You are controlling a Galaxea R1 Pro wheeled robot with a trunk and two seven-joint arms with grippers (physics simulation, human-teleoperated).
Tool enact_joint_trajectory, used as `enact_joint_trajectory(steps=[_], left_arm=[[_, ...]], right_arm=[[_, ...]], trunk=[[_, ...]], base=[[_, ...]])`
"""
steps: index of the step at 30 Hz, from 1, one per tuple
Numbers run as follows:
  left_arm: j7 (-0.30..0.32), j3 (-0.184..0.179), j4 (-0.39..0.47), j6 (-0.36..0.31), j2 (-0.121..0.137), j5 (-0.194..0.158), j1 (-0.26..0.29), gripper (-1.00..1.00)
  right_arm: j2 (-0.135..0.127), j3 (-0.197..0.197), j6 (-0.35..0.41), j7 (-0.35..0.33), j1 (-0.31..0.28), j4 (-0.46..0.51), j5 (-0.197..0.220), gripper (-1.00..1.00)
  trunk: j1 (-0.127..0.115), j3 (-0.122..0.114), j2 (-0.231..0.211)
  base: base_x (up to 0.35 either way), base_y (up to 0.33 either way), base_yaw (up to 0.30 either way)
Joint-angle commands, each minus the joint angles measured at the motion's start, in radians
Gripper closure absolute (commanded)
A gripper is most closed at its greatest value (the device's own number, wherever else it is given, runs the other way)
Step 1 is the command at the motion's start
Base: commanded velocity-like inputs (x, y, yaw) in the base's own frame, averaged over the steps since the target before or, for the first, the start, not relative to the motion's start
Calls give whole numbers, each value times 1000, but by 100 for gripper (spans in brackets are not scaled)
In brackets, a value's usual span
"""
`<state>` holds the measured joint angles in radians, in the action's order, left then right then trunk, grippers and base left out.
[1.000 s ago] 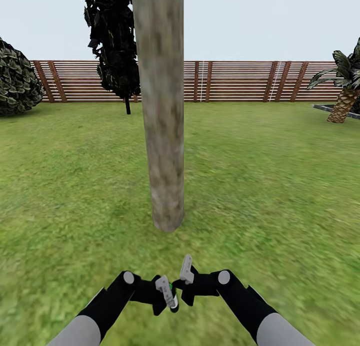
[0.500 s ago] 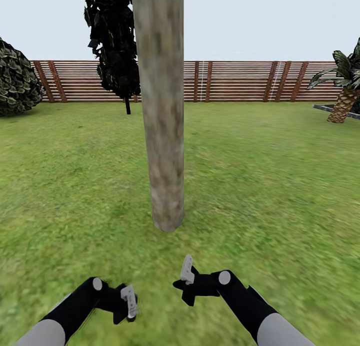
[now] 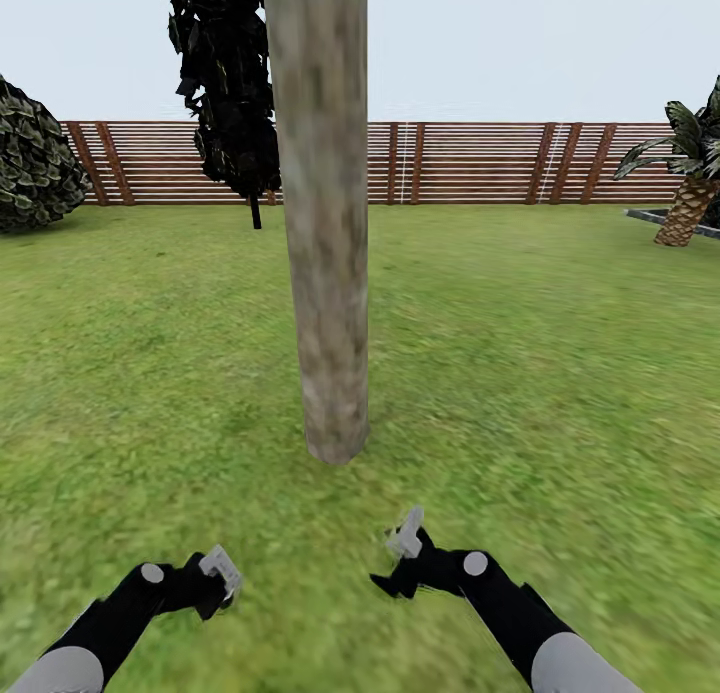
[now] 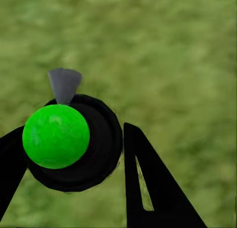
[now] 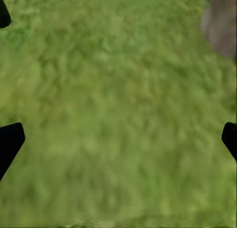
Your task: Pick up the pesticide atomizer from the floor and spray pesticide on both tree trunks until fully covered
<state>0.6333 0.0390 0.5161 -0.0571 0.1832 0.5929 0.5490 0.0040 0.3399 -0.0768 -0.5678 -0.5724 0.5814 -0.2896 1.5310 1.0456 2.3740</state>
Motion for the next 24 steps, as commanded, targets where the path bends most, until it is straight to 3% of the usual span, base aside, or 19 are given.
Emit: enact_joint_trajectory(steps=[1,2,3,4,5,7,8,9,11,13,16,24], left_arm=[[-28,44,-16,0,-15,-9,0,100],[-56,83,-34,-1,-28,-15,0,100],[-100,129,-58,-1,-42,-20,0,100],[-131,153,-71,-1,-48,-24,0,100],[-185,186,-85,-1,-55,-37,0,100],[-248,229,-93,0,-69,-82,0,100],[-292,264,-94,0,-77,-134,0,100],[-306,274,-94,0,-79,-153,0,100],[-365,298,-93,-2,-84,-227,0,100],[-398,304,-91,-5,-98,-259,0,100],[-411,302,-87,-29,-128,-262,0,100],[-415,272,-87,-108,-139,-242,2,100]], right_arm=[[-3,-55,-4,53,1,-38,4,-100],[-4,-114,-15,101,1,-78,6,-100],[-6,-206,-51,163,2,-140,8,-100],[-6,-266,-92,201,3,-181,8,-100],[-9,-358,-184,260,3,-244,8,-100],[-17,-444,-296,340,6,-311,7,-100],[-27,-475,-365,403,17,-350,7,-100],[-31,-482,-386,422,23,-361,7,-100],[-44,-500,-473,490,56,-400,7,-100],[-49,-506,-530,517,96,-416,7,-100],[-52,-510,-566,527,130,-421,8,-100],[-72,-513,-572,530,136,-423,15,-100]], trunk=[[0,0,0],[0,0,0],[0,0,0],[0,0,0],[0,0,0],[0,0,0],[0,0,0],[0,0,0],[0,0,0],[0,0,0],[0,0,0],[0,0,0]], base=[[0,0,0],[0,0,0],[0,0,0],[0,0,0],[0,0,0],[0,0,0],[0,0,0],[0,0,0],[0,0,0],[0,0,0],[0,0,0],[38,0,0]])
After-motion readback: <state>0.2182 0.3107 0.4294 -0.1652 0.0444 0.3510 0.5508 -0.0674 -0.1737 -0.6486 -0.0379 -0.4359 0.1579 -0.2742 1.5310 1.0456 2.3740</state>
